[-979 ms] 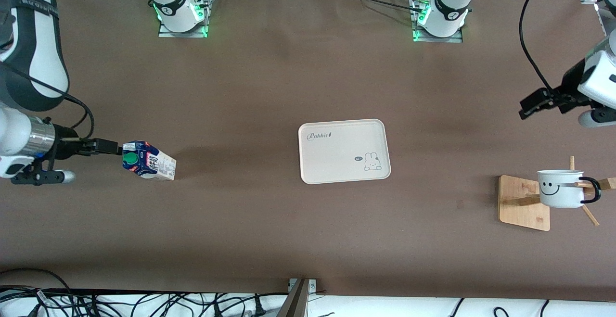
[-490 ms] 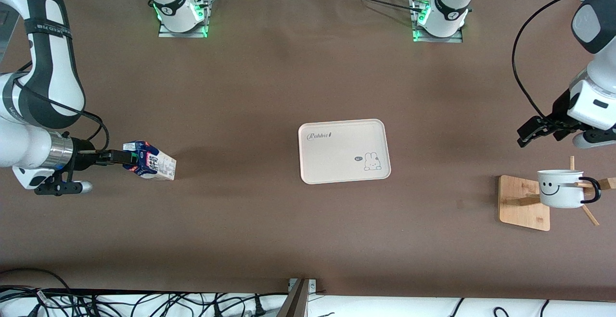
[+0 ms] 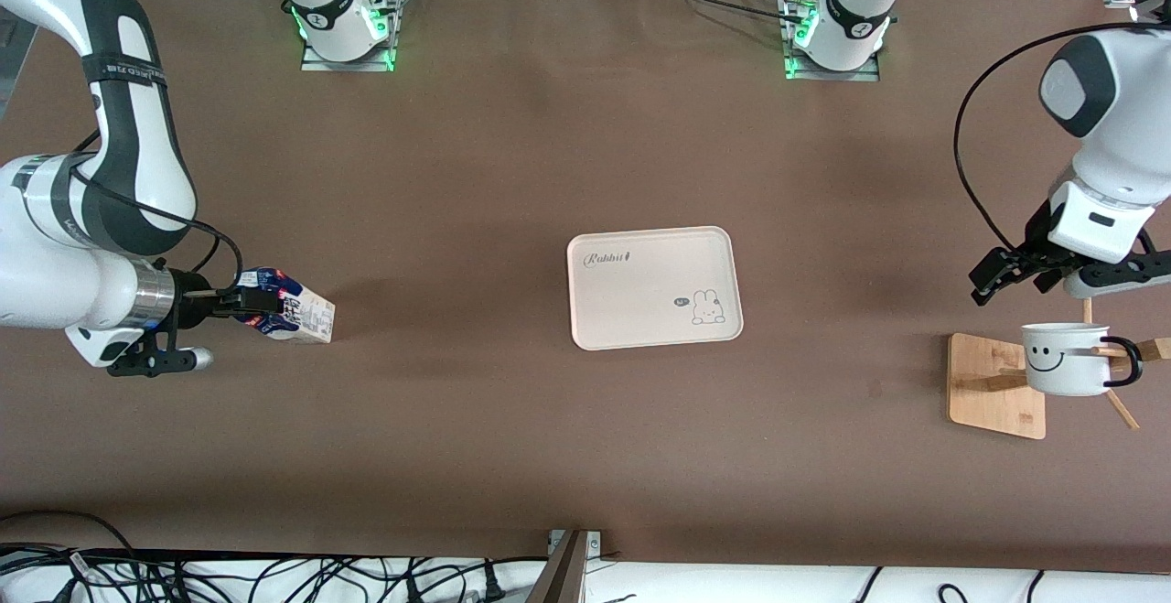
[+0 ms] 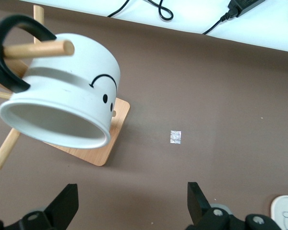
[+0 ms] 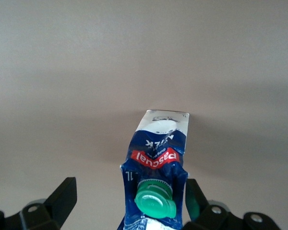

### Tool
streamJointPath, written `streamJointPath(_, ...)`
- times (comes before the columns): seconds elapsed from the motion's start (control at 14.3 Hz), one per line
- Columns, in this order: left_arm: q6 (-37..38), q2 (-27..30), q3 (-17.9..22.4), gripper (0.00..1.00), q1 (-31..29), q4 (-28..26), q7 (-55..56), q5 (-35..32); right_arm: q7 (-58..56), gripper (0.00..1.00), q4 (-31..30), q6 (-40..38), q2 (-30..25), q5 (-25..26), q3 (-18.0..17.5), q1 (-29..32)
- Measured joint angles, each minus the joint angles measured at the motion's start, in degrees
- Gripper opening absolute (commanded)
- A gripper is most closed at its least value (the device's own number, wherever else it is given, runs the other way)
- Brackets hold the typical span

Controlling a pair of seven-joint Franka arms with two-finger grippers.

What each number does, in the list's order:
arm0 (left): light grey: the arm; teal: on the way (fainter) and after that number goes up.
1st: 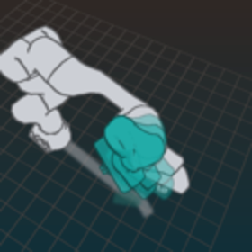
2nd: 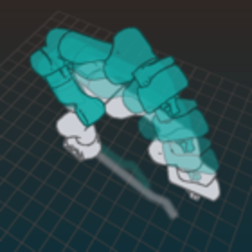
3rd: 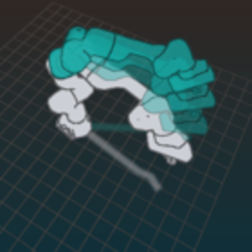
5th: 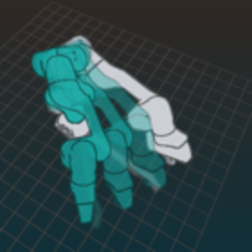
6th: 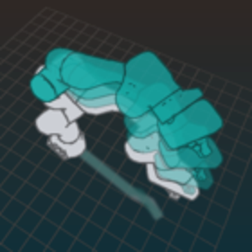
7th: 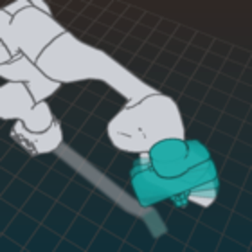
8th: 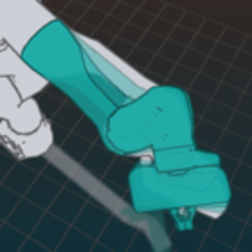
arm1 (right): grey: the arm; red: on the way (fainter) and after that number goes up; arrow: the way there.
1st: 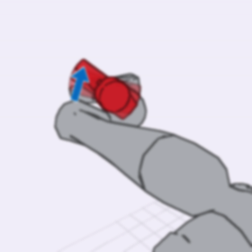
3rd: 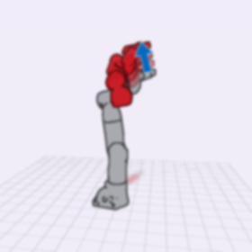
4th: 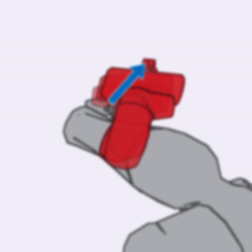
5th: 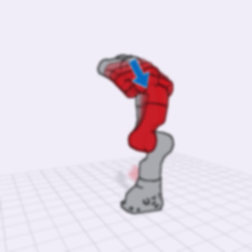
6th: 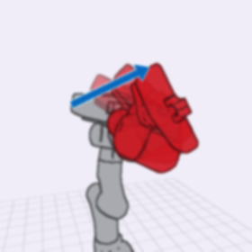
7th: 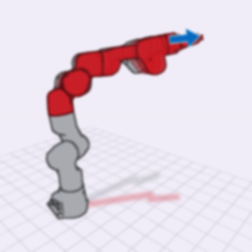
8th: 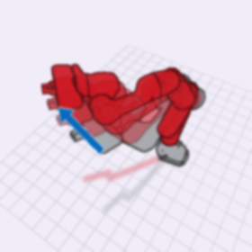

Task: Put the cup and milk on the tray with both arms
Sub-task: 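Close the right gripper on the carton while the left gripper lowers to the mug, then grasp the white mug rim with the left gripper on the stand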

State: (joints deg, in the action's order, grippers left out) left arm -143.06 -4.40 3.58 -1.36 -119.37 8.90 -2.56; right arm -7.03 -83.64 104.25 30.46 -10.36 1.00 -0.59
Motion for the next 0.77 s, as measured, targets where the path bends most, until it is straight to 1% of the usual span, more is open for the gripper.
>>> streamJointPath(0.14, -4.9, -0.8, 0.3, 1.0, 0.0, -1.1, 0.0, -3.7, -0.1, 1.0, 0.0, -0.8, 0.1, 0.0, 0.2, 0.2)
streamJointPath(0.21, -6.2, -1.2, 0.5, 1.0, 0.0, -1.1, 0.0, -4.4, -0.5, 1.0, 0.0, -1.2, 0.1, 0.0, 0.4, 0.4)
streamJointPath(0.49, -11.3, -2.4, 1.0, 1.0, 0.0, -1.1, 0.0, -4.7, -1.0, 1.0, 0.0, -2.6, 0.1, 0.1, 0.7, 0.9)
streamJointPath(0.63, -14.0, -3.9, 1.2, 1.0, 0.0, -1.1, 0.0, -4.7, -1.0, 1.0, -0.1, -3.8, 0.1, 0.6, 0.7, 1.1)
streamJointPath(0.77, -15.2, -5.4, 1.2, 1.0, 0.0, -0.4, 0.0, -4.7, -1.0, 1.0, -0.2, -4.6, 0.4, 1.0, 0.7, 1.1)
